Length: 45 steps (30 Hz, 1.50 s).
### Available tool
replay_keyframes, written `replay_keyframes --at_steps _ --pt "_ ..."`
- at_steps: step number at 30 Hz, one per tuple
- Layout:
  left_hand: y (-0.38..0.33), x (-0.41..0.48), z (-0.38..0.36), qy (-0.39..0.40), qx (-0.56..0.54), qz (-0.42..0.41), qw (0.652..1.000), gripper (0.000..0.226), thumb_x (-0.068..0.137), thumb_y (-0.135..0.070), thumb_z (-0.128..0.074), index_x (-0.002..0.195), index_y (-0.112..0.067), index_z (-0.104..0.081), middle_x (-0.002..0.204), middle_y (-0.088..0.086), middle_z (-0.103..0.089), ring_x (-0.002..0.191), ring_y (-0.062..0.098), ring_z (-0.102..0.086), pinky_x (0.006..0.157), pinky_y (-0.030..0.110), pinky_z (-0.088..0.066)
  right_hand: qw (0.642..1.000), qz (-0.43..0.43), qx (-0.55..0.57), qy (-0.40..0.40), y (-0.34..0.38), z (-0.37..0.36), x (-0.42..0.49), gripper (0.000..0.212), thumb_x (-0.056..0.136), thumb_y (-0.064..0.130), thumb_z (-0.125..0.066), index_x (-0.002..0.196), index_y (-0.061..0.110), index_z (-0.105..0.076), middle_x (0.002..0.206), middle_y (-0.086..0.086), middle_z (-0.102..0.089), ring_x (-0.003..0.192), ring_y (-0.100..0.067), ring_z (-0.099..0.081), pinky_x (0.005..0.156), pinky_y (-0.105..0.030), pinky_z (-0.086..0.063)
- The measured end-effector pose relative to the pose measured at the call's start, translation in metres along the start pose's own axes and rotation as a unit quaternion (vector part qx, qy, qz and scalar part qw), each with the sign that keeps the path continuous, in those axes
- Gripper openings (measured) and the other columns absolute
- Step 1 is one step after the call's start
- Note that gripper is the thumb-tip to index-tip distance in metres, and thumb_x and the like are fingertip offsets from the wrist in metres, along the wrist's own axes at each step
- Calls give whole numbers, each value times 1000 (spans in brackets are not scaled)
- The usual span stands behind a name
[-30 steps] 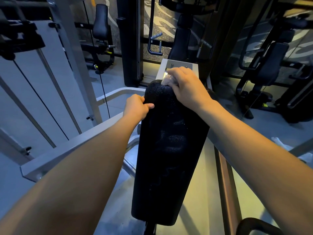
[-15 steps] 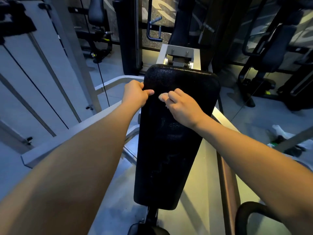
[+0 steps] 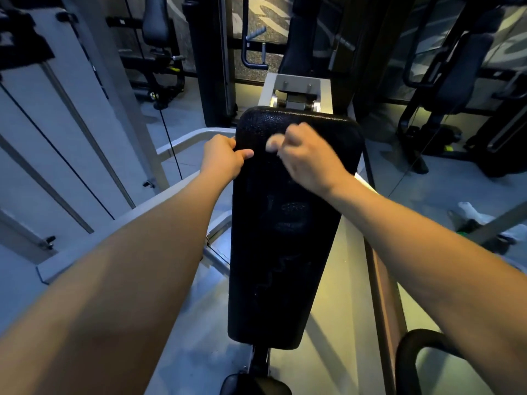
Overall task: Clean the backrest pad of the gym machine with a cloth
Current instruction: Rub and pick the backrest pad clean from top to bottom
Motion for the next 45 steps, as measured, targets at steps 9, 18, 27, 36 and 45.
replay_keyframes --at_steps 9,18,27,36,45 --pt "4 1 -2 4 -10 5 1000 25 92 -33 -73 75 -19 -61 72 -4 -61 69 11 -58 61 25 -40 998 -7 21 62 23 -25 -34 22 95 5 -65 117 4 -68 92 -9 -54 82 -27 -49 62 -38 -47" --pt "0 -4 -2 0 -21 6 1000 19 92 -32 -73 89 -13 -71 77 -5 -66 76 11 -63 74 29 -48 992 -110 9 -56 -7 -2 -21 21 95 0 -58 112 7 -67 86 -2 -42 78 -19 -39 64 -32 -40" --pt "-6 -11 0 -4 -9 9 1000 29 94 -29 -71 70 -16 -60 64 -7 -56 60 4 -52 54 20 -36 982 -161 -6 -96 -35 19 -37 26 99 6 -50 115 9 -71 85 -9 -51 78 -25 -47 67 -29 -39" --pt "-12 -20 1 -8 -15 3 1000 26 95 -25 -69 75 -9 -64 60 -7 -49 58 7 -48 49 14 -34 995 -98 16 -17 -20 14 -58 21 93 0 -62 110 7 -73 86 -8 -52 79 -24 -48 64 -28 -37" --pt "-5 -13 -2 -11 -29 3 1000 27 94 -29 -71 112 -10 -74 81 -7 -66 77 9 -63 60 18 -39 993 -118 28 6 8 -17 -79 16 91 -4 -63 104 3 -67 84 -10 -47 73 -22 -36 56 -38 -38"
Point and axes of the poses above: each hand's wrist, its own x-axis towards the middle knuckle, its own z-axis out of the back of the hand, y = z × x, the point moved 3 cm from there along x, towards the middle knuckle
